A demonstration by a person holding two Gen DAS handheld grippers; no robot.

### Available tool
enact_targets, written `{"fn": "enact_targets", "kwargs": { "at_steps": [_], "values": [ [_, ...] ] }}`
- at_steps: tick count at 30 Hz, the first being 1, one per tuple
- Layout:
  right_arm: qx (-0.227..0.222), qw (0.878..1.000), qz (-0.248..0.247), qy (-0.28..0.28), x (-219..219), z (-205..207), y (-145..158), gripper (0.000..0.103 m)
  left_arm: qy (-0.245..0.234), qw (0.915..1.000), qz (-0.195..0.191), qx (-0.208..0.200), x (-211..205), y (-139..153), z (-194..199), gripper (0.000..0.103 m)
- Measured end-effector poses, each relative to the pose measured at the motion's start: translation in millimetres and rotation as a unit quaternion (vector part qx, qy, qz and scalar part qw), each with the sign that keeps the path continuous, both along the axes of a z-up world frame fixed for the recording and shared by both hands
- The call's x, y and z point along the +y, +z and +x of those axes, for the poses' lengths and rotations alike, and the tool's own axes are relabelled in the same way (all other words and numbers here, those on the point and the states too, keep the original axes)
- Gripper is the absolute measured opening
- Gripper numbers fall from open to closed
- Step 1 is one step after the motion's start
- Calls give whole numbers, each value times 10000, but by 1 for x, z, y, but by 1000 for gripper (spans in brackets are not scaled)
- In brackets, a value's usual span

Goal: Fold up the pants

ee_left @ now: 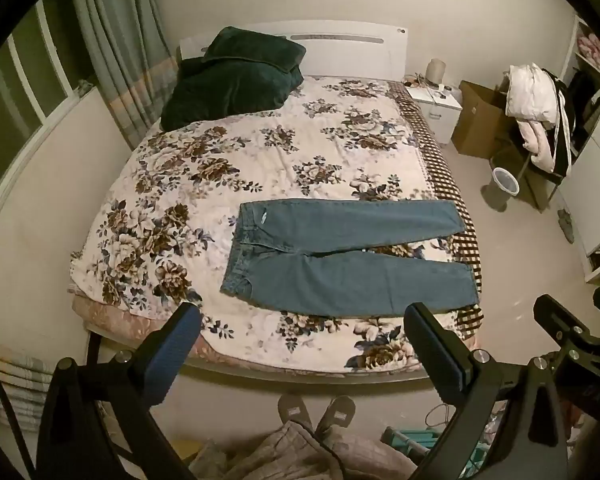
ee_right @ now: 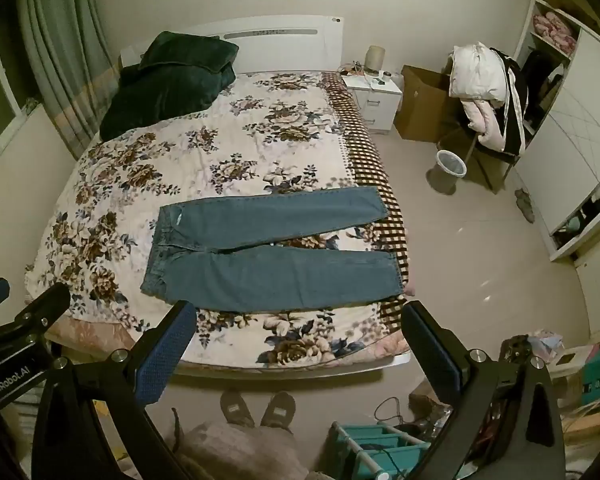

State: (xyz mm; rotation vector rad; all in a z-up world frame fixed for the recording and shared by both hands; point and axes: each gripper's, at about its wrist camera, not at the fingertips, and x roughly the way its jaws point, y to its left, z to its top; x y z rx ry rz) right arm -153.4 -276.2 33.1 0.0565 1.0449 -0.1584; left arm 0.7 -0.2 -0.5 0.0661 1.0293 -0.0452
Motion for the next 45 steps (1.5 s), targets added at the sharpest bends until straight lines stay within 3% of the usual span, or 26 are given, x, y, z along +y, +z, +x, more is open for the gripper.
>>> {"fn": "enact_targets", "kwargs": {
  "at_steps": [5,45],
  "values": [
    [132,9997,-194,-40,5,4,-3,103,-23,9999,-100,12,3,-1,3,103],
    [-8,10000,1,-82,-10,-3,9,103,-30,9997,-134,-212,-18,18,3,103]
  ]
}}
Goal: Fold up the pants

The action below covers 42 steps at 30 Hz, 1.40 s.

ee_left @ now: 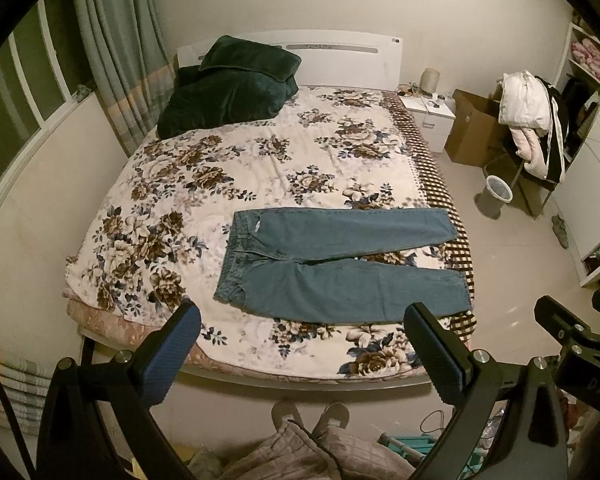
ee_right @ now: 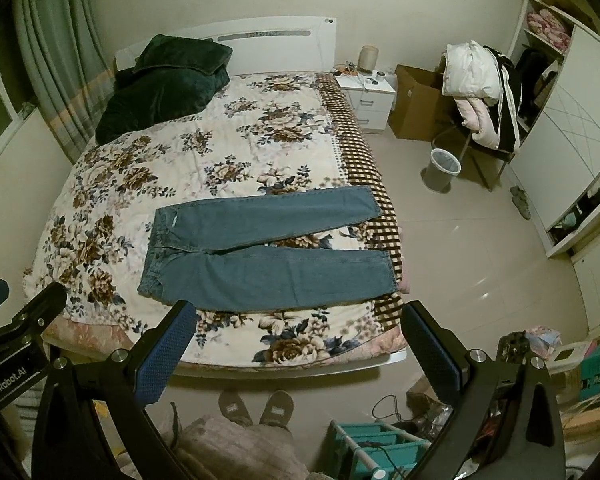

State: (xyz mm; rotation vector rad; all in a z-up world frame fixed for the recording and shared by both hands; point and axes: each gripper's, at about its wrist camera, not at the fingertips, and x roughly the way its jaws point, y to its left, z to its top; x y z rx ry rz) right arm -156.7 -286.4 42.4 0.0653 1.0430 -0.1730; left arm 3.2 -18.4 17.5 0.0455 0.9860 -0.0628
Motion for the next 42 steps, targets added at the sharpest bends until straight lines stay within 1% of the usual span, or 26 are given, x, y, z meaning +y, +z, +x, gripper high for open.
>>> {"fn": "enact_targets", "kwargs": {
  "at_steps": [9,16,35,39,42],
  "values": [
    [-20,10000,-3,10,-1,-1,0,103,-25,10000,-37,-51,-4,6,0,103],
    [-29,10000,9,6,-3,0,6,103,-46,10000,-38,-64,-7,9,4,103],
    [-51,10000,43,14,-2,-3,8,103,-29,9999,-43,-91,-8,8,2,103],
    [-39,10000,58,26,0,-2,10,103,-29,9999,-39,-106,-7,7,-1,103],
    [-17,10000,68,36,13,5,12,103,-30,9999,-45,-110,-7,7,0,103]
  ]
}}
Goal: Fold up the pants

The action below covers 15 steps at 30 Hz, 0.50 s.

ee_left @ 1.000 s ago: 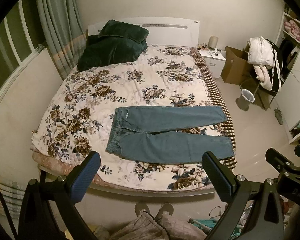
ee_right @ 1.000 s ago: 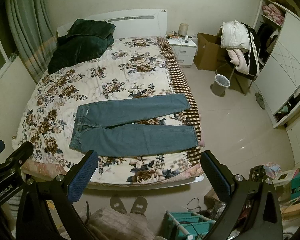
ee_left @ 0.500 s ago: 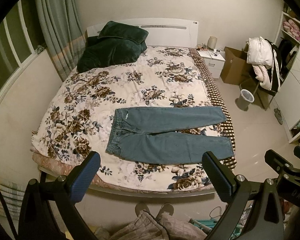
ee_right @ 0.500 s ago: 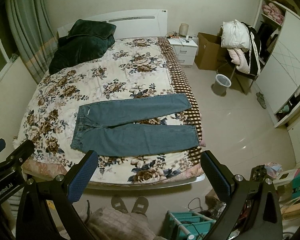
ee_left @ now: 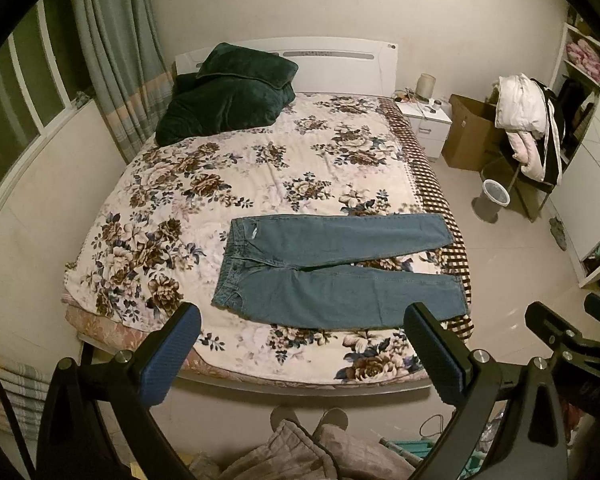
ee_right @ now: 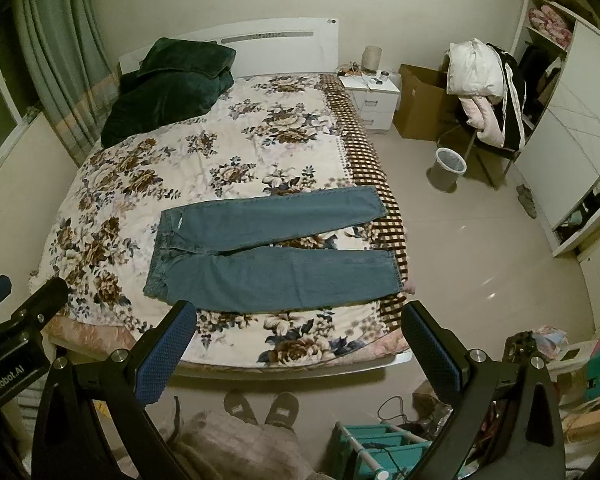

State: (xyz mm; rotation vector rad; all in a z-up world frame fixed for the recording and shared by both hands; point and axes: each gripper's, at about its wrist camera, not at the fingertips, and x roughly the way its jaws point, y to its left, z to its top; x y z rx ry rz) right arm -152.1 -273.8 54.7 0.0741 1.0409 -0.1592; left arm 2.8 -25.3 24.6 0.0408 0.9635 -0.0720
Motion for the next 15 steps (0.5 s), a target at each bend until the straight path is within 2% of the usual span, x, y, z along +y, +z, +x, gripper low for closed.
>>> {"fn": "enact_targets", "kwargs": {
  "at_steps": [6,9,12,15],
  "values": [
    [18,10000,51,12,6,6,-1,103,-2,10000,9,-22,3,-2,-3,103],
    [0,10000,71,3,2,5,-8,103,99,9998,95,-171,0,-3,8,103],
    [-23,10000,85,-10,-5,20,-24,103,272,9992,91,-267,1,-11,24,103],
    [-75,10000,-17,-43,-16,50,-52,103,425,9983,184,-358,2,-26,47,103]
  ]
}}
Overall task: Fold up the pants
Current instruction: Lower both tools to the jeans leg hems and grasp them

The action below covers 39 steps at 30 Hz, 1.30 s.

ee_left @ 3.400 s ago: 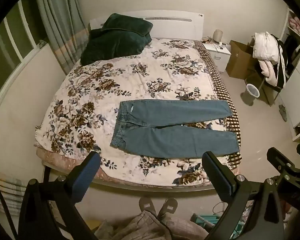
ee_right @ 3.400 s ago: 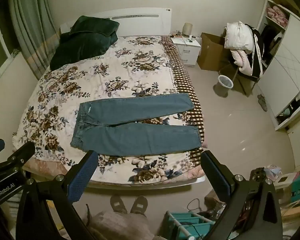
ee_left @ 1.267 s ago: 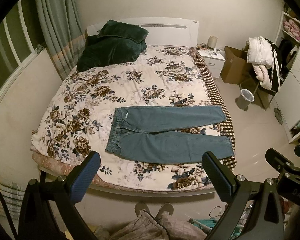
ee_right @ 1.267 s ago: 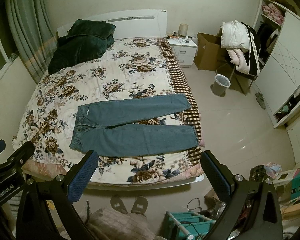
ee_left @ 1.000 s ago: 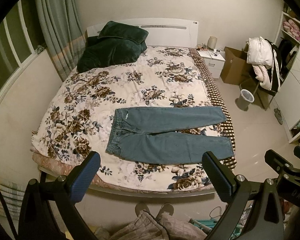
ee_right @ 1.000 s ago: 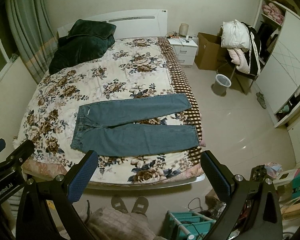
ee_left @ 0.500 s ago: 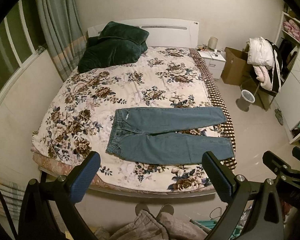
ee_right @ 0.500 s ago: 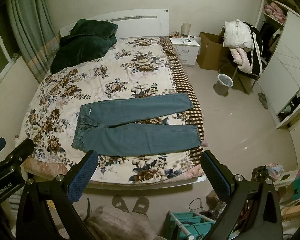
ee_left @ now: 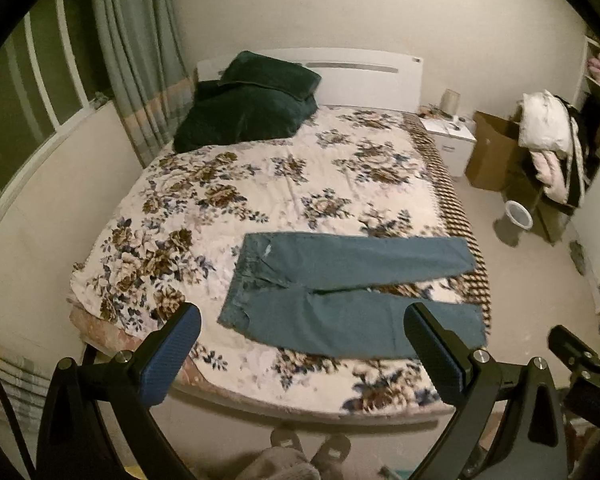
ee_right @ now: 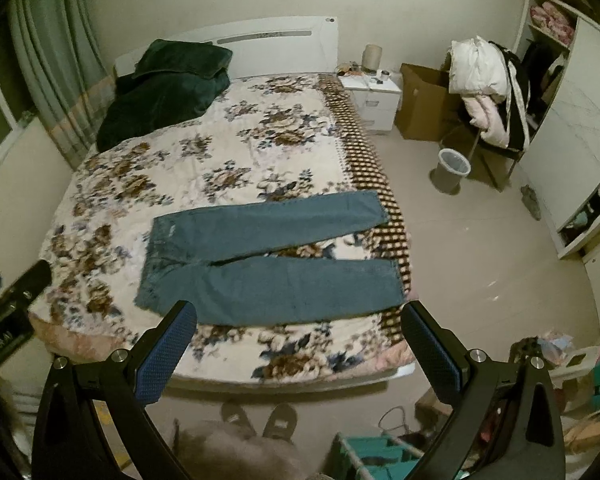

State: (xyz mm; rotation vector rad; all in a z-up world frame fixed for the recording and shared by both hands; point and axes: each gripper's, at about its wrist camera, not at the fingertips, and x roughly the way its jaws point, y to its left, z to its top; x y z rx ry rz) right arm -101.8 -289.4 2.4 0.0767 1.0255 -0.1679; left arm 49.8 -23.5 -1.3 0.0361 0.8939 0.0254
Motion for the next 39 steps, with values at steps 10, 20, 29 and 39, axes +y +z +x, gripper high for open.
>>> {"fn": "enact_targets", "kwargs": {
  "at_steps": [10,20,29,39],
  "values": [
    [80,9992,-380,64,1,151,-93,103,27,9989,329,337,13,-86,122,103],
    [573,9977,-293,-220,5,339,-228,103,-173,9954,299,895,20,-186,274,103],
    [1189,9892,-849,147,-16,480,-405,103,-712,9803,1097,1483,-14,-330,394,103],
    [2565,9478,-1457,1214,-69,583,-607,103,-1896,9274,2019,2516,-81,-519,490,103]
  ]
}}
